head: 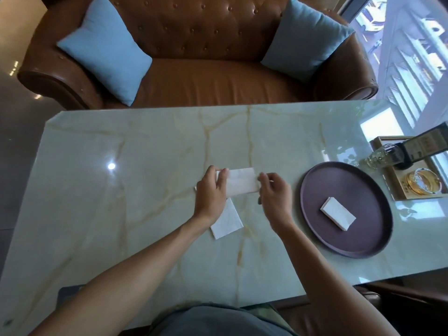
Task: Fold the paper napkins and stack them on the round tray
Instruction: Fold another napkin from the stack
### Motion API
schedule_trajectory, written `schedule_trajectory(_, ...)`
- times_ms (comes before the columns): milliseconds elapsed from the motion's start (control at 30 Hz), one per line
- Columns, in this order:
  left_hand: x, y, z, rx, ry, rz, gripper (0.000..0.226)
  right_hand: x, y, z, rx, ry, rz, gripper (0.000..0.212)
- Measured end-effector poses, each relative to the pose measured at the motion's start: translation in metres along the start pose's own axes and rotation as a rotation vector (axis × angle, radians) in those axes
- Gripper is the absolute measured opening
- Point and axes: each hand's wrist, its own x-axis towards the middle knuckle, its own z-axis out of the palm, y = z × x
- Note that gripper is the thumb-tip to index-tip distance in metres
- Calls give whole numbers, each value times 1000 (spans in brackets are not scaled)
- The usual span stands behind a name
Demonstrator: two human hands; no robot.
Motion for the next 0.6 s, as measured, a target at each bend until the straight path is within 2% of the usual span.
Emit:
schedule_trajectory(67, 6, -4, -5, -33, -10, -36, 28, 6, 6, -16, 90, 140, 103, 28)
schedule_trajectory(133, 10, -5, -8, -57, -69, -62, 28, 8, 16, -34, 146, 168, 184, 32)
schedule_trajectory(200, 11, -3, -7, -60, -146, -60, 29, 3, 24, -44, 225, 79, 271, 42)
schedule_trajectory(333, 3, 8, 18, -40, -317, 13, 26, -18, 28, -51, 411, -221, 437, 67)
schedule_trajectory(367, 0, 11, 28, -32, -352, 38, 25, -22, 28, -52, 430, -270, 438, 67)
schedule_trajectory(433, -7, 19, 49, -6, -406, 66, 26, -26, 30, -58, 425, -271, 355, 52)
schedule_trajectory(500, -11, 25, 72, -2, -445, 44, 28, -24, 39, -69, 397, -160, 253, 32)
schedule_trajectory(600, -14, 30, 105, 18, -482, -16, 31, -12, 59, -92, 329, -16, 218, 31)
